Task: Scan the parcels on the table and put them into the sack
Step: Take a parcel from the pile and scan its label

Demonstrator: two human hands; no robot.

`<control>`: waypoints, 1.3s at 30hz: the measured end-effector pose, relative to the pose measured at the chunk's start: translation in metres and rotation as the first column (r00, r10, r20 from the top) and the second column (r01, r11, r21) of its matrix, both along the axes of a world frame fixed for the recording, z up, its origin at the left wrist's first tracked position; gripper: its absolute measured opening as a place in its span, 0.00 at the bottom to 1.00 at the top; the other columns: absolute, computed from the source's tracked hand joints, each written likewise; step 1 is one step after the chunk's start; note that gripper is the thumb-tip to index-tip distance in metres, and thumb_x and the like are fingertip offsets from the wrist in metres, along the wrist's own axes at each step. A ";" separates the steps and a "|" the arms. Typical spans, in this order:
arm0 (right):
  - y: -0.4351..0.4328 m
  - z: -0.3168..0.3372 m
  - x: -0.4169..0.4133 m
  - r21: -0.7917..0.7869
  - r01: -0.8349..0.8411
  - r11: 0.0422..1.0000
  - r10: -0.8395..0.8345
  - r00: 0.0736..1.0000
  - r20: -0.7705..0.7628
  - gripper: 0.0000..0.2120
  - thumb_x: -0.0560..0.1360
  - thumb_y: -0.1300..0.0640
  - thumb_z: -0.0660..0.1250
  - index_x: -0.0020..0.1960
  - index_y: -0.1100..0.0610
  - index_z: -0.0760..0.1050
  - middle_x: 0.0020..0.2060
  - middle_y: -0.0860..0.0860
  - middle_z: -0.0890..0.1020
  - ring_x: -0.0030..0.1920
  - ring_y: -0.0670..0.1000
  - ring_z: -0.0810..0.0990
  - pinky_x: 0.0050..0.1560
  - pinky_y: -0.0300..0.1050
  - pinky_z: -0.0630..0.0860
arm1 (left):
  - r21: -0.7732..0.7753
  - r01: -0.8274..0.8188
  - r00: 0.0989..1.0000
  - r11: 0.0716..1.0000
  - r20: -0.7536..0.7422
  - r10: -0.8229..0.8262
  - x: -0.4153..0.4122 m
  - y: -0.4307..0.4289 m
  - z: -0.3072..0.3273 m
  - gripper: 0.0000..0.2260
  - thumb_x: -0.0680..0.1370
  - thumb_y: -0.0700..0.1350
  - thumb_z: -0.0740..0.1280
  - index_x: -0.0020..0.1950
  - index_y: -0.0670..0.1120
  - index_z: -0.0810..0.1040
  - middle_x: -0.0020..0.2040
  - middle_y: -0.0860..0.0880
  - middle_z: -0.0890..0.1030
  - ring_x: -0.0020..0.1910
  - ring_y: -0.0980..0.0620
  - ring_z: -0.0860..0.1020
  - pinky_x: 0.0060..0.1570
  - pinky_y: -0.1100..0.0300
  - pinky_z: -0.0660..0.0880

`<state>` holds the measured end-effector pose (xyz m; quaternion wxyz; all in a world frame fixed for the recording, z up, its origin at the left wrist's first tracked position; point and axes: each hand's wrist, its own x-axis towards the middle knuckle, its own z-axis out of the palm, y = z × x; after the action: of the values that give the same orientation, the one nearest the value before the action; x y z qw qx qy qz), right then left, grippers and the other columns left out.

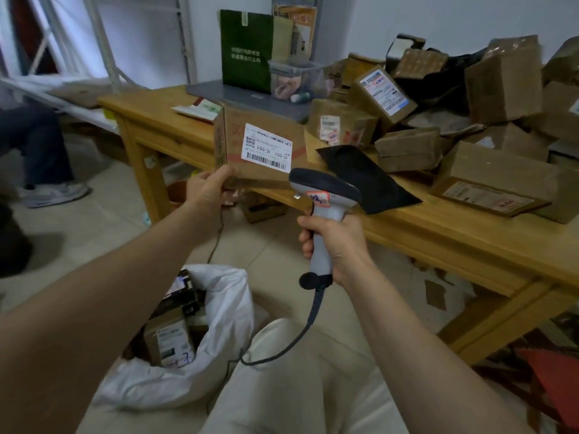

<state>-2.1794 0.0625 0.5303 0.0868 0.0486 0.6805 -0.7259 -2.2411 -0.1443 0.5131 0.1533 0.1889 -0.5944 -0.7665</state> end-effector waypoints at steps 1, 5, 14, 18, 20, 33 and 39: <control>-0.009 -0.004 0.001 -0.001 -0.030 1.000 0.030 0.999 0.014 0.05 0.73 0.65 0.70 0.40 0.60 0.75 0.26 0.53 0.78 0.25 0.49 0.74 0.26 0.40 0.74 | -0.033 -0.058 0.998 0.998 0.030 0.059 0.009 -0.011 -0.008 0.14 0.73 0.44 0.72 0.55 0.41 0.75 0.47 0.49 0.79 0.46 0.53 0.79 0.36 0.67 0.78; -0.043 -0.024 0.002 0.003 -0.127 0.992 0.126 0.989 0.073 0.06 0.73 0.67 0.68 0.38 0.61 0.74 0.25 0.55 0.76 0.24 0.50 0.72 0.26 0.41 0.71 | -0.098 -0.255 0.952 0.962 0.151 0.268 0.036 -0.064 -0.050 0.17 0.68 0.51 0.75 0.52 0.44 0.78 0.50 0.46 0.82 0.49 0.49 0.81 0.42 0.60 0.79; -0.095 -0.109 -0.035 0.002 -0.211 0.977 0.196 0.913 0.357 0.05 0.69 0.67 0.72 0.42 0.66 0.77 0.29 0.59 0.81 0.28 0.53 0.80 0.31 0.43 0.78 | -0.391 -0.249 0.816 0.886 0.408 0.409 0.077 -0.113 -0.146 0.16 0.68 0.50 0.75 0.51 0.45 0.79 0.44 0.46 0.80 0.40 0.49 0.78 0.39 0.60 0.74; -0.111 -0.162 -0.072 -0.031 -0.143 0.989 0.138 0.838 0.527 0.07 0.70 0.69 0.69 0.48 0.70 0.76 0.32 0.61 0.82 0.30 0.54 0.82 0.25 0.39 0.75 | -0.468 -0.096 0.807 0.878 0.479 0.344 0.065 -0.119 -0.177 0.09 0.68 0.49 0.75 0.41 0.51 0.75 0.36 0.52 0.79 0.34 0.54 0.79 0.36 0.59 0.79; -0.116 -0.191 -0.091 -0.009 -0.097 0.995 0.085 0.817 0.570 0.04 0.71 0.70 0.67 0.46 0.69 0.75 0.28 0.59 0.80 0.25 0.52 0.80 0.24 0.38 0.74 | -0.499 -0.040 0.801 0.866 0.502 0.327 0.054 -0.122 -0.196 0.09 0.68 0.50 0.75 0.43 0.51 0.77 0.39 0.50 0.81 0.37 0.51 0.80 0.40 0.56 0.80; -0.139 -0.346 -0.180 0.145 -0.070 0.987 -0.051 0.720 0.692 0.18 0.65 0.67 0.72 0.54 0.64 0.77 0.45 0.58 0.80 0.43 0.57 0.79 0.47 0.52 0.80 | -0.459 0.209 0.681 0.863 0.702 0.209 -0.016 -0.146 -0.300 0.19 0.70 0.46 0.75 0.59 0.45 0.77 0.49 0.47 0.81 0.45 0.50 0.79 0.37 0.62 0.75; -0.155 -0.375 -0.207 0.101 -0.172 0.980 0.051 0.705 0.707 0.15 0.67 0.67 0.70 0.54 0.59 0.79 0.41 0.53 0.79 0.38 0.52 0.76 0.34 0.42 0.72 | -0.443 0.214 0.685 0.870 0.704 0.190 -0.028 -0.148 -0.318 0.30 0.72 0.45 0.74 0.72 0.52 0.69 0.54 0.50 0.76 0.48 0.51 0.77 0.38 0.64 0.73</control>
<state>-2.3867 -0.0926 0.1552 0.3779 0.2858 0.6539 -0.5899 -2.2690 -0.2924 0.1955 -0.0580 0.4279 -0.7813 -0.4506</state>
